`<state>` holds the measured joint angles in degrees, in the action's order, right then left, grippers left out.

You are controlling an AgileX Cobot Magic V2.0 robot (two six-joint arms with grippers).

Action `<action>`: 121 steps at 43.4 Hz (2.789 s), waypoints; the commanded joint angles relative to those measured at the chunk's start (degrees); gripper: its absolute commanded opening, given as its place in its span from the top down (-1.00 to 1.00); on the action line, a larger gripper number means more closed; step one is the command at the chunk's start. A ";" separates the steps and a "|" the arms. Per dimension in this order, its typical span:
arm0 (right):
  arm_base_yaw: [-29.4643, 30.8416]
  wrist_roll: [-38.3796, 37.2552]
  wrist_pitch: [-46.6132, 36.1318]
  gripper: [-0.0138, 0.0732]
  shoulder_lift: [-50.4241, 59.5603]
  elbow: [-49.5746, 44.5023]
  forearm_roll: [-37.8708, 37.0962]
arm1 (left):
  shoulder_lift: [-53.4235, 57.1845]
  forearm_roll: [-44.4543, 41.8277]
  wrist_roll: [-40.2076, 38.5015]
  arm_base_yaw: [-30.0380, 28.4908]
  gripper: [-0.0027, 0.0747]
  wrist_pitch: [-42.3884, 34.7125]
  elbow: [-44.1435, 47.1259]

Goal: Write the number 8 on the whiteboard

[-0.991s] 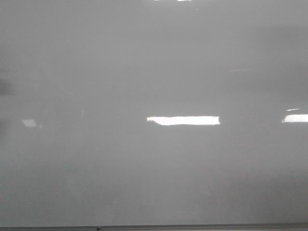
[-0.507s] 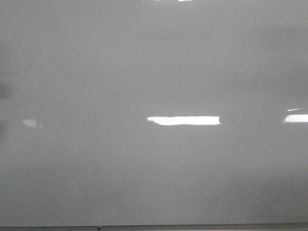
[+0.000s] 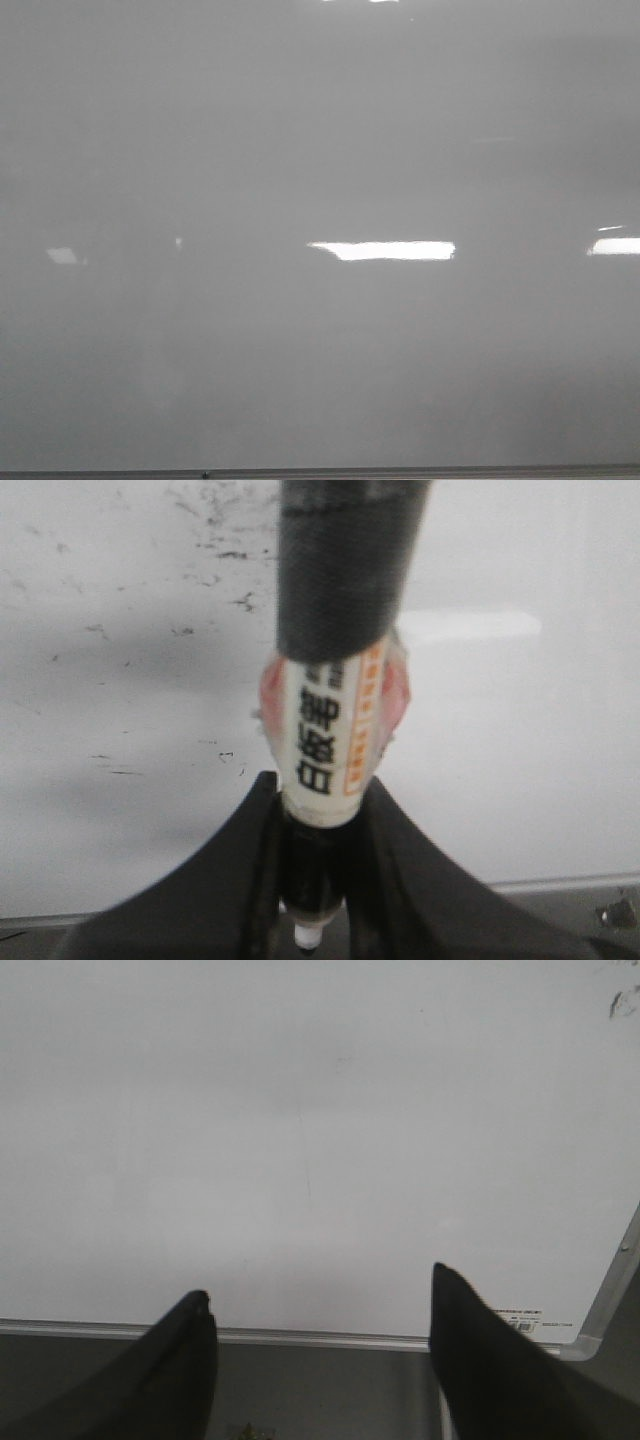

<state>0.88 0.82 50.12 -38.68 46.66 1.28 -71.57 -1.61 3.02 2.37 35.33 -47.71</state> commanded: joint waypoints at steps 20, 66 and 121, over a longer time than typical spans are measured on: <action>-4.06 11.09 -2.25 -0.44 -7.50 2.72 8.71 | 0.21 14.72 30.65 22.25 0.98 18.78 -18.00; -34.98 59.50 -4.64 -0.44 -29.24 10.77 39.47 | -6.67 14.80 41.41 44.39 0.98 20.05 -20.05; -30.10 44.91 -1.09 0.93 -27.51 14.86 26.19 | 4.04 14.33 33.89 38.07 -0.18 18.87 -19.27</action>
<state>-31.92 51.77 50.47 -69.93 59.37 31.66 -72.33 12.29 39.59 43.10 56.44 -65.72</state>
